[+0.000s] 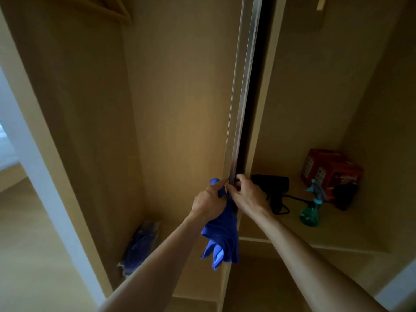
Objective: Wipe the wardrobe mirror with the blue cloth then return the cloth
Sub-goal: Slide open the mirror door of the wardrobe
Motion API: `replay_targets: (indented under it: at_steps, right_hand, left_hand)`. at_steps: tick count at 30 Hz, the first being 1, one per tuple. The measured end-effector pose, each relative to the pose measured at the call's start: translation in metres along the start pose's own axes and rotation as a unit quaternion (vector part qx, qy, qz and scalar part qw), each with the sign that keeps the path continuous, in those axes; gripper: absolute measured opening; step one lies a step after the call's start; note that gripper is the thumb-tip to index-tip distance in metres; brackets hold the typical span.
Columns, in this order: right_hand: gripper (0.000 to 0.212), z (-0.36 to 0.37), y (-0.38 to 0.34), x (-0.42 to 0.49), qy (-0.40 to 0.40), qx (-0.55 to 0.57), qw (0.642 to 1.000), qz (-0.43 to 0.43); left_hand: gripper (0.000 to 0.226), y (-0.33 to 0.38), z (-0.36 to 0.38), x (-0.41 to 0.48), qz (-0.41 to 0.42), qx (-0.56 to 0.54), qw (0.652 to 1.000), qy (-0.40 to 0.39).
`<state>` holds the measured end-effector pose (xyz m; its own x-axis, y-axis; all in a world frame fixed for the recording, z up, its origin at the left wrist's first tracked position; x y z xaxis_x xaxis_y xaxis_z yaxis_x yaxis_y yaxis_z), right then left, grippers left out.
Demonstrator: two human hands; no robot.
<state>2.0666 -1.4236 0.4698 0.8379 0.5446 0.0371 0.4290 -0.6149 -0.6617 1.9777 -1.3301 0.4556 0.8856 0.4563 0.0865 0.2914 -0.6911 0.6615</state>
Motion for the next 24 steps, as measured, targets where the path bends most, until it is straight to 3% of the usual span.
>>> replay_targets:
  at_steps: [15,24]
  right_hand:
    - [0.063,0.001,0.005,-0.003,-0.045,0.065,0.996,0.047]
    - [0.034,0.002,0.008,-0.018,-0.007,0.079,0.997,0.025]
  left_hand:
    - [0.057,0.009,0.003,-0.002,0.018,-0.024,0.999,0.010]
    - [0.055,0.003,0.002,-0.021,0.036,-0.028,0.999,0.012]
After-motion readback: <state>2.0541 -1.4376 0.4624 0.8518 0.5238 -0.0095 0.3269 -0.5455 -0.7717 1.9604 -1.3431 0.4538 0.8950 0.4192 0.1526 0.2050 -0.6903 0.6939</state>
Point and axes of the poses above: each hand's wrist, its own x-axis towards the middle knuckle, its own z-axis out of the palm, y = z × x, the point moved 4 cm from there along x, towards the middle knuckle, and after that the axes turned 6 degrees about z, right-handed, at the moved point
